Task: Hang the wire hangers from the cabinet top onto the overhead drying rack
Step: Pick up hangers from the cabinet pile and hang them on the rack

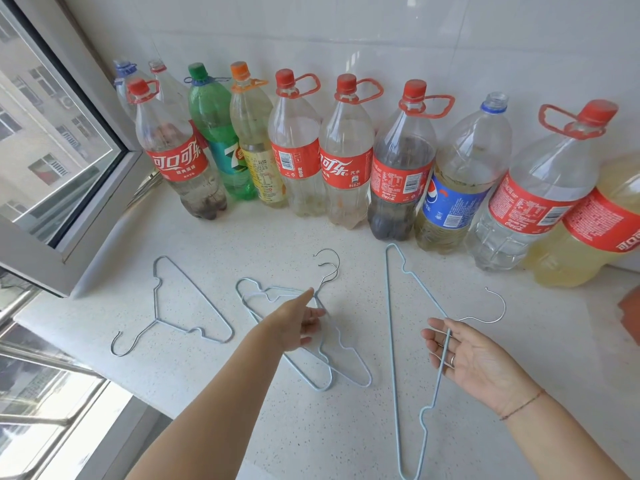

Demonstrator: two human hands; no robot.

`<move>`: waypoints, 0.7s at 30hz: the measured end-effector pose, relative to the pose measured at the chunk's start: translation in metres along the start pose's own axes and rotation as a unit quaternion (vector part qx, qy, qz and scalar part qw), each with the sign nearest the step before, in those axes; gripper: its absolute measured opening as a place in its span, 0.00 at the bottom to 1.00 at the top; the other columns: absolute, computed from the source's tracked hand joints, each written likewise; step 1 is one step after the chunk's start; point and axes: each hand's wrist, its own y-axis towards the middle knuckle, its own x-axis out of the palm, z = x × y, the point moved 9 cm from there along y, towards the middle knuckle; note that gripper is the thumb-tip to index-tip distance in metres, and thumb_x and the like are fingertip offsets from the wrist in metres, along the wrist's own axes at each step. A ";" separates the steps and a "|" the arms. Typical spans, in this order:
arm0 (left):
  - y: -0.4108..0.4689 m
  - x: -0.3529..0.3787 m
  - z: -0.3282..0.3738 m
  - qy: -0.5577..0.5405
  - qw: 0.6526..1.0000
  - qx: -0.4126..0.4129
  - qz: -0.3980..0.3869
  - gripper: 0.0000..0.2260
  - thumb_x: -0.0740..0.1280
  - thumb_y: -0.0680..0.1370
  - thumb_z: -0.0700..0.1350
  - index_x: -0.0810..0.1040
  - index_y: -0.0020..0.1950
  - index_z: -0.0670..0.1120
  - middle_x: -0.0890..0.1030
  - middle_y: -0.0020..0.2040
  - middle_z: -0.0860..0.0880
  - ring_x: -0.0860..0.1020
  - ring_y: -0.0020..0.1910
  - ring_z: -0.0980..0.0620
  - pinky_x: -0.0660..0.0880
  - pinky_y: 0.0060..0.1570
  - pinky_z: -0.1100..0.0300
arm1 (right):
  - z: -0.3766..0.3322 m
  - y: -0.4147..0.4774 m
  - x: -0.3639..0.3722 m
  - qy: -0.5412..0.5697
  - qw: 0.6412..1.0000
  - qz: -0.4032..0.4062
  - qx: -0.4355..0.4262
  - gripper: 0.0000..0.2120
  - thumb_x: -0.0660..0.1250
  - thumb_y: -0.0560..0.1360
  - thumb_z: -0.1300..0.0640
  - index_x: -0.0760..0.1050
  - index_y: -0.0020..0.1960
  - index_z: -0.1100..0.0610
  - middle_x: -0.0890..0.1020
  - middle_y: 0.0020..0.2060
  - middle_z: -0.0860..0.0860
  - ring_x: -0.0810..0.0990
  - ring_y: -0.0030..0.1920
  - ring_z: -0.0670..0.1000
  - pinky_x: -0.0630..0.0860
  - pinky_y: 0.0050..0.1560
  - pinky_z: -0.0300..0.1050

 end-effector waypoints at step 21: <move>-0.199 0.009 -0.018 -0.326 0.921 0.212 0.036 0.12 0.59 0.80 0.51 0.73 0.51 0.42 0.82 0.40 0.44 0.74 0.35 0.49 0.73 0.41 0.57 | -0.002 -0.072 0.065 -0.097 0.980 -0.163 -0.052 0.15 0.56 0.79 0.65 0.71 0.64 0.63 0.82 0.42 0.59 0.78 0.38 0.53 0.79 0.35 0.42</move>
